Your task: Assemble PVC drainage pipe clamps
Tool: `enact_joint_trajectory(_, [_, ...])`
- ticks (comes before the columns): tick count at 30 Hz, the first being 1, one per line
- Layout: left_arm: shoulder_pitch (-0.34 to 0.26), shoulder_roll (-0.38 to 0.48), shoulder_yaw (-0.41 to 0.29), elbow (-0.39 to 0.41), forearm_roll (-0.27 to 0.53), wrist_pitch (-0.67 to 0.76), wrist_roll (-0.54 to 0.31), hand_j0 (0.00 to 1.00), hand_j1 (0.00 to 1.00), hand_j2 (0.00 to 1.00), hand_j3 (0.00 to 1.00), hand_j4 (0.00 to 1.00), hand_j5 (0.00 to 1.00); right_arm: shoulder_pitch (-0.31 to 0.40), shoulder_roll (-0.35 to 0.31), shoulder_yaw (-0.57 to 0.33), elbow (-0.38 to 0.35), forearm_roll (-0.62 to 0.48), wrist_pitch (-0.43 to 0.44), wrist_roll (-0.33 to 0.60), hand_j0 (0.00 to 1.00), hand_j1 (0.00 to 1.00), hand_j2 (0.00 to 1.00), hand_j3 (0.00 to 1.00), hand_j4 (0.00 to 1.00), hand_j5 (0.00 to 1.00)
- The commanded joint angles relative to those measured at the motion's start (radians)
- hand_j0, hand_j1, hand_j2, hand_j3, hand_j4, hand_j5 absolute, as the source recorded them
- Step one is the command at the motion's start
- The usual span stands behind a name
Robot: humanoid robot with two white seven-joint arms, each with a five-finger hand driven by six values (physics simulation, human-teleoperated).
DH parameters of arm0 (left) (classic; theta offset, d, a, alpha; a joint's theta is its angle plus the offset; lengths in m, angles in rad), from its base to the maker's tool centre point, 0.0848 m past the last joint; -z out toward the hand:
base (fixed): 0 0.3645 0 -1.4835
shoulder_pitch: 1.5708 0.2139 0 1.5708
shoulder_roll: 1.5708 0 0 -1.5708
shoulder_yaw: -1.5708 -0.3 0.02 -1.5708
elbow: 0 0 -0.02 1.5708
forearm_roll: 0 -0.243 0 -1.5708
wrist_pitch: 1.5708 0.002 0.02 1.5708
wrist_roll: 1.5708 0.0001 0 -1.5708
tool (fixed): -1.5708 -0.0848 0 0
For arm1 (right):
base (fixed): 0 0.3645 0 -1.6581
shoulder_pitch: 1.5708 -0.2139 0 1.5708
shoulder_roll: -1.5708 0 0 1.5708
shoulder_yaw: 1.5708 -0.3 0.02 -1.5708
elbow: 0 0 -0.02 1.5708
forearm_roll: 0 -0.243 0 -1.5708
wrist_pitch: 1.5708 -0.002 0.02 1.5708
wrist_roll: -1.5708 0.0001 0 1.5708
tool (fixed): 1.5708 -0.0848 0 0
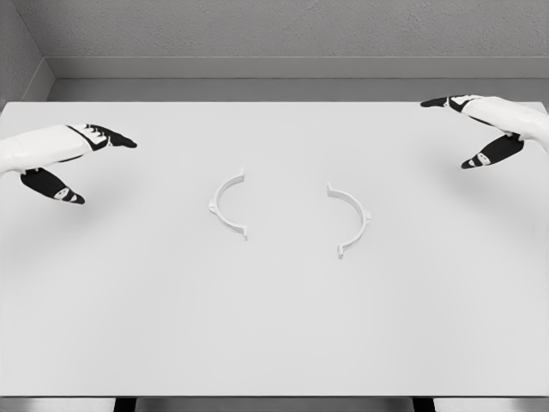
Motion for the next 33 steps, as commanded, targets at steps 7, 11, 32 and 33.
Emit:
enact_joint_trajectory(7, [-0.003, 0.003, 0.004, -0.002, 0.008, 0.002, -0.008, 1.00, 1.00, 1.00, 1.00, 1.00, 1.00, 0.021, 0.012, 0.000, -0.008, -0.008, 0.003, 0.002, 1.00, 1.00, 1.00, 1.00, 1.00, 1.00])
enact_joint_trajectory(11, [-0.005, -0.032, -0.003, 0.004, 0.000, 0.002, -0.010, 1.00, 1.00, 1.00, 1.00, 1.00, 1.00, 0.026, 0.040, 0.009, -0.008, -0.008, 0.003, -0.004, 1.00, 1.00, 1.00, 1.00, 1.00, 1.00])
enact_joint_trajectory(32, [-0.055, -0.313, -0.063, 0.019, -0.225, 0.002, -0.008, 1.00, 1.00, 1.00, 1.00, 1.00, 1.00, 0.138, 0.110, 0.066, -0.149, 0.009, 0.003, 0.002, 1.00, 1.00, 1.00, 1.00, 1.00, 1.00])
enact_joint_trajectory(33, [-0.055, -0.322, -0.063, 0.019, -0.227, 0.002, -0.008, 1.00, 1.00, 1.00, 1.00, 1.00, 1.00, 0.140, 0.115, 0.067, -0.149, 0.012, 0.003, 0.002, 1.00, 1.00, 1.00, 1.00, 1.00, 1.00])
